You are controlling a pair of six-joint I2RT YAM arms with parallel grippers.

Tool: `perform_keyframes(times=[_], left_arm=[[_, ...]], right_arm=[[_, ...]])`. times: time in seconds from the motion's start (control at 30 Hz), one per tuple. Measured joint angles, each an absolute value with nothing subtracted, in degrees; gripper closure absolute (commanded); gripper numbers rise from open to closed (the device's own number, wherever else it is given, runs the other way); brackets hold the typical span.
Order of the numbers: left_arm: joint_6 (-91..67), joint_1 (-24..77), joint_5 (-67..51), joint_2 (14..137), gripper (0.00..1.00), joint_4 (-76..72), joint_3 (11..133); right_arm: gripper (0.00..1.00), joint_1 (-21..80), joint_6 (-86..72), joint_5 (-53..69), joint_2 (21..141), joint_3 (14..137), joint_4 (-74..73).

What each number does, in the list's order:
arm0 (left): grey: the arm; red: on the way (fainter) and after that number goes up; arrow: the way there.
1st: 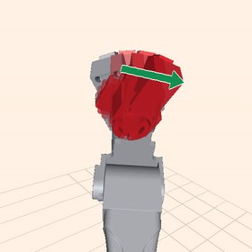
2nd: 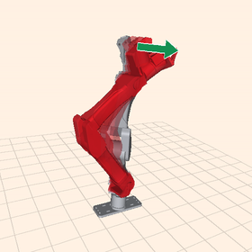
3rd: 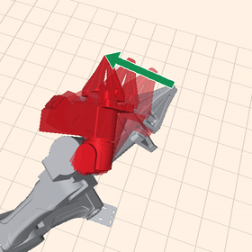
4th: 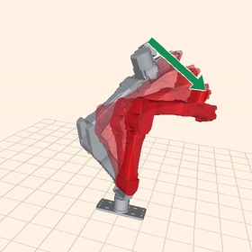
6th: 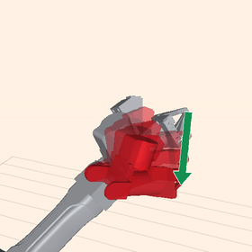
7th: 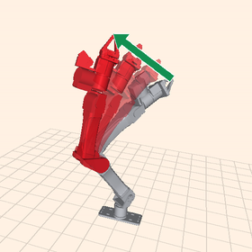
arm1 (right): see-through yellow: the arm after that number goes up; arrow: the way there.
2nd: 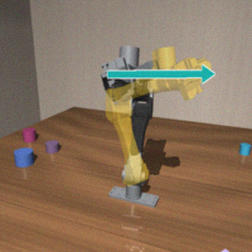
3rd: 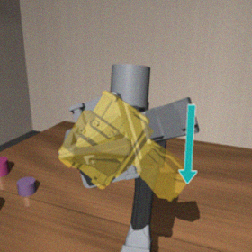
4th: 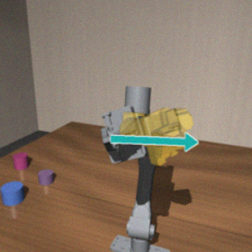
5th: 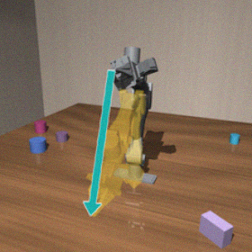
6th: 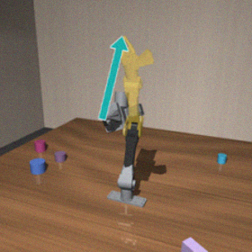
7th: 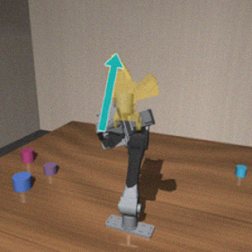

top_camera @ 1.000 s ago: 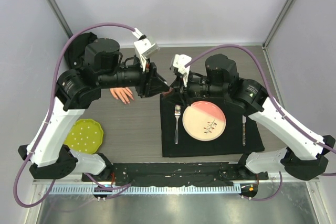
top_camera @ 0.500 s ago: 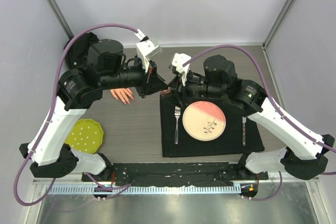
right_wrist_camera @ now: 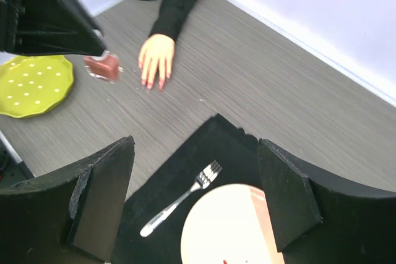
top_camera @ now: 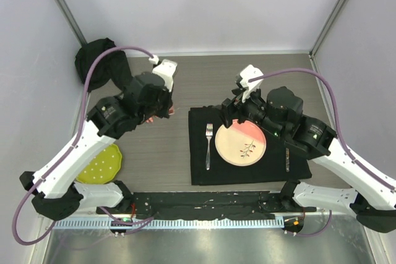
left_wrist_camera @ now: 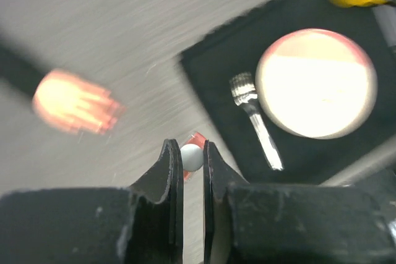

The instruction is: Paint the nails

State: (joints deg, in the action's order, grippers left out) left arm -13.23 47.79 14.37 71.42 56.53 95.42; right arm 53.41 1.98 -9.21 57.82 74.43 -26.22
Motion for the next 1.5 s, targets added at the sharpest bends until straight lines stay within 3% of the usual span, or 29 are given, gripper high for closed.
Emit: perform_keyframes(times=[0.33, 0.67, 1.07, 1.5], left_arm=[[-41.7, 47.7, 41.3, 55.5, 1.0, 51.0, 62.9], [-64.4, 49.6, 45.8, 57.5, 1.0, 43.1, 47.3], [-89.1, 60.9, 56.1, 75.4, 1.0, 48.1, 51.9], [-97.8, 62.6, 57.6, 86.4, 1.0, 52.4, 54.8]], right_arm=[[0.15, 53.4, -2.3, -11.8, 55.8, 66.4, -24.4], [0.15, 53.4, -4.6, -9.8, 56.2, 64.2, -22.6], [0.15, 53.4, -5.0, -9.7, 56.3, 63.0, -22.2], [0.15, 53.1, -5.4, -14.4, 53.4, 62.1, -21.8]])
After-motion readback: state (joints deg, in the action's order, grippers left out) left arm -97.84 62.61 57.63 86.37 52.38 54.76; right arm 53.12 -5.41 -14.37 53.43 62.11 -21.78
